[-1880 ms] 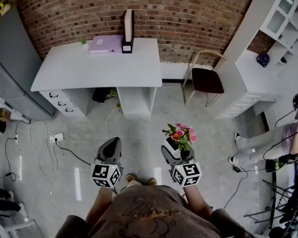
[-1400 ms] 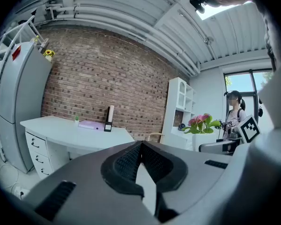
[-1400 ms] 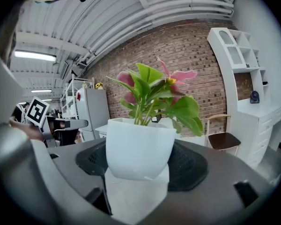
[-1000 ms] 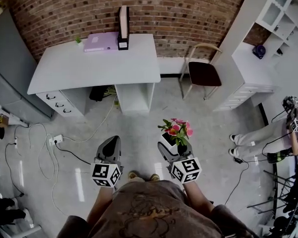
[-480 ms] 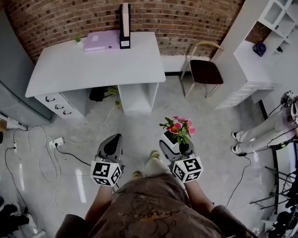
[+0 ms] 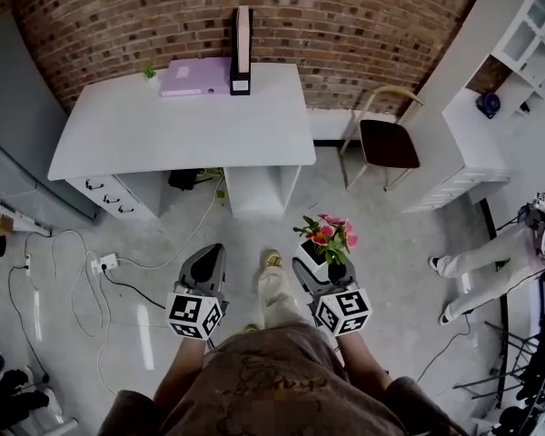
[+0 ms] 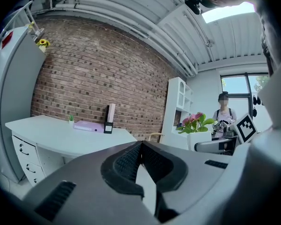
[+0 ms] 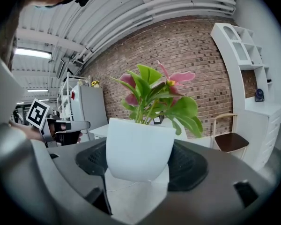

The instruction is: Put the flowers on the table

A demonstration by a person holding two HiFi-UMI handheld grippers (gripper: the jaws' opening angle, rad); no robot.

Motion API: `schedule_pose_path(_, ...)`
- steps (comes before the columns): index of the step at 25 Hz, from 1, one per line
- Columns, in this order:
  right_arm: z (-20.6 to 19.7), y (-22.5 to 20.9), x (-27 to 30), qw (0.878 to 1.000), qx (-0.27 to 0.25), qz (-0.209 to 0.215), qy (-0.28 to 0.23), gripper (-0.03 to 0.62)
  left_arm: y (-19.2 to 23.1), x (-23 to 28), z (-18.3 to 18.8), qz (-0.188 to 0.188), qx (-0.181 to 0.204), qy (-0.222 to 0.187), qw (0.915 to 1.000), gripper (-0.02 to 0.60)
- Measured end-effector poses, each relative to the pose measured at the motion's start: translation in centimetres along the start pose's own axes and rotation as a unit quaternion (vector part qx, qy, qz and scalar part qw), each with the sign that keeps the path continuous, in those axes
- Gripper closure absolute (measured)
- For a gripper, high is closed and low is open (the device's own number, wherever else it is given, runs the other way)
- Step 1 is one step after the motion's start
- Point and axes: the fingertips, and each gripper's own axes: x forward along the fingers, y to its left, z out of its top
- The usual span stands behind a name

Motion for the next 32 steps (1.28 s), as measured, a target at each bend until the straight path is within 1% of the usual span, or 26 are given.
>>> schedule_pose_path(4, 1.3, -1.4, 3.6, 1.000, -0.002, 0.012, -0.005, 0.247, 1.8, 3.1, 0.7, 0.008, 0.000, -0.001, 1.0000, 0.561)
schedule_pose_path(11, 4.7, -4.8, 10.2, 1.000, -0.006, 0.029, -0.003, 0.247, 4.8, 9.5, 3.2, 0.024, -0.007, -0.004, 0.9997, 0.561)
schedule_pose_path(20, 8.7, -10.2, 17.2, 0.999, -0.009, 0.040, -0.002, 0.247, 6.3, 17.8, 6.7, 0.034, -0.008, 0.006, 0.9994, 0.561)
schedule_pose_path(26, 10.5, -14.2, 22.0, 0.999, -0.003, 0.046, -0.007, 0.248, 7.3, 23.2, 7.8, 0.039, -0.009, 0.011, 0.9991, 0.560)
schedule_pose_path(32, 12.2, -17.3, 26.4, 0.998, -0.018, 0.051, -0.012, 0.249, 8.8, 28.0, 8.6, 0.044, -0.006, 0.010, 0.9990, 0.561)
